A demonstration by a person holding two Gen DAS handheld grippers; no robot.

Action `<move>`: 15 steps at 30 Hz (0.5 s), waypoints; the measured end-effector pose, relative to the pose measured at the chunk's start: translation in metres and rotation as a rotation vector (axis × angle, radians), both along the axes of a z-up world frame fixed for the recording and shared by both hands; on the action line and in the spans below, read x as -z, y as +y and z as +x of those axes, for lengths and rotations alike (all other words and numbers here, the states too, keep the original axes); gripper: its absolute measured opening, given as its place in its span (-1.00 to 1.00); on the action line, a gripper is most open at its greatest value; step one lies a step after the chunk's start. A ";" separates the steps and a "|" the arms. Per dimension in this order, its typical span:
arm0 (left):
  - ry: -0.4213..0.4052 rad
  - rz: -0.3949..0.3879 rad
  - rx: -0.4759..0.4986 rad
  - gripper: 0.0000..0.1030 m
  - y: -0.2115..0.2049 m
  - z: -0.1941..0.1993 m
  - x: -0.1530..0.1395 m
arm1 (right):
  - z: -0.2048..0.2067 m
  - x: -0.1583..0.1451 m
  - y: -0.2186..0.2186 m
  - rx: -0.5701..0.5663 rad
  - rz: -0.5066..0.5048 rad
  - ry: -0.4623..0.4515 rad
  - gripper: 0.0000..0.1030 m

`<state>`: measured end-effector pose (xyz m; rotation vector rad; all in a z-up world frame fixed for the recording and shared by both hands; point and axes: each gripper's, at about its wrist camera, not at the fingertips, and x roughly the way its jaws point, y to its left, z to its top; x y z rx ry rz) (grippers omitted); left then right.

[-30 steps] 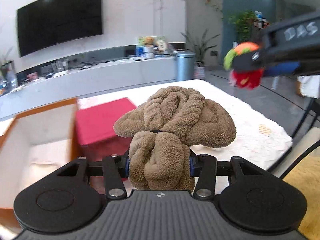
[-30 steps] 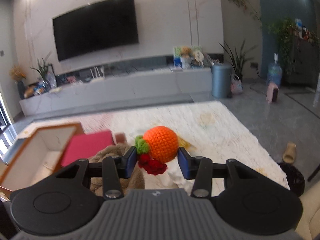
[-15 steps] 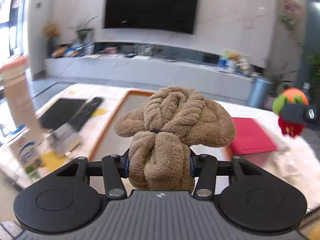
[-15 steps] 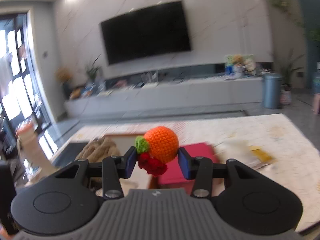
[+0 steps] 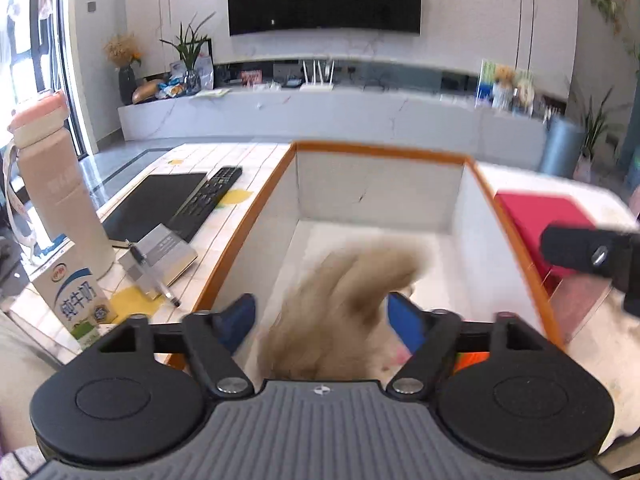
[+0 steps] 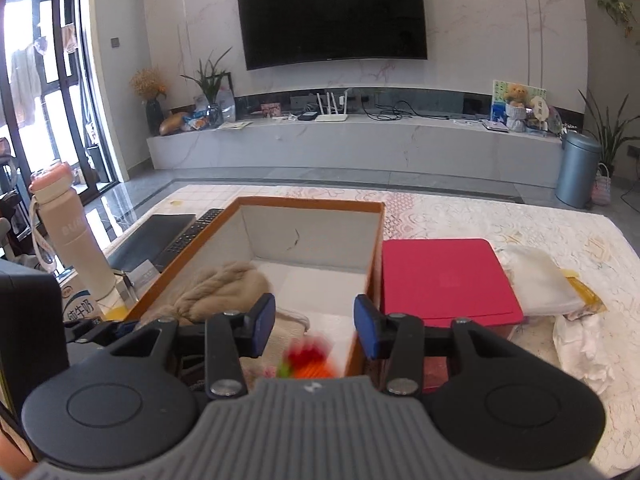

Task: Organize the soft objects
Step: 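Carry the towel and fruit to the orange box and release both, then withdraw both tools from the box and turn toward the white cloths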

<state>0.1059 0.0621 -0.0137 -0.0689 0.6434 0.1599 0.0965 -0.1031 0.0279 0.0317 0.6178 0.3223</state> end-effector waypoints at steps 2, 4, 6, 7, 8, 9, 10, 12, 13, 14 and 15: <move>-0.056 -0.039 0.015 0.76 0.005 -0.008 -0.008 | 0.001 0.001 -0.003 0.004 -0.008 0.017 -0.23; -0.103 -0.082 0.022 0.78 0.011 -0.012 -0.017 | -0.003 0.001 -0.004 0.017 -0.027 0.017 -0.23; -0.129 -0.116 -0.005 0.79 0.018 -0.016 -0.023 | -0.005 0.000 -0.005 0.021 -0.031 0.012 -0.23; -0.135 -0.123 -0.021 0.79 0.022 -0.017 -0.025 | -0.006 -0.001 -0.006 0.022 -0.028 0.010 -0.22; -0.136 -0.123 -0.038 0.79 0.025 -0.018 -0.026 | -0.006 -0.003 -0.008 0.021 -0.029 0.008 -0.22; -0.132 -0.121 -0.055 0.79 0.029 -0.017 -0.026 | -0.006 -0.004 -0.008 0.021 -0.032 0.006 -0.22; -0.125 -0.118 -0.072 0.79 0.033 -0.016 -0.025 | -0.007 -0.005 -0.007 0.021 -0.035 0.002 -0.22; -0.109 -0.118 -0.108 0.79 0.040 -0.014 -0.024 | -0.009 -0.006 -0.007 0.023 -0.037 -0.006 -0.22; -0.102 -0.123 -0.123 0.79 0.042 -0.014 -0.023 | -0.010 -0.007 -0.008 0.030 -0.030 -0.014 -0.22; -0.096 -0.130 -0.136 0.79 0.045 -0.014 -0.023 | -0.012 -0.008 -0.007 0.036 -0.023 -0.018 -0.21; -0.092 -0.136 -0.141 0.79 0.045 -0.014 -0.023 | -0.012 -0.009 -0.007 0.033 -0.017 -0.018 -0.21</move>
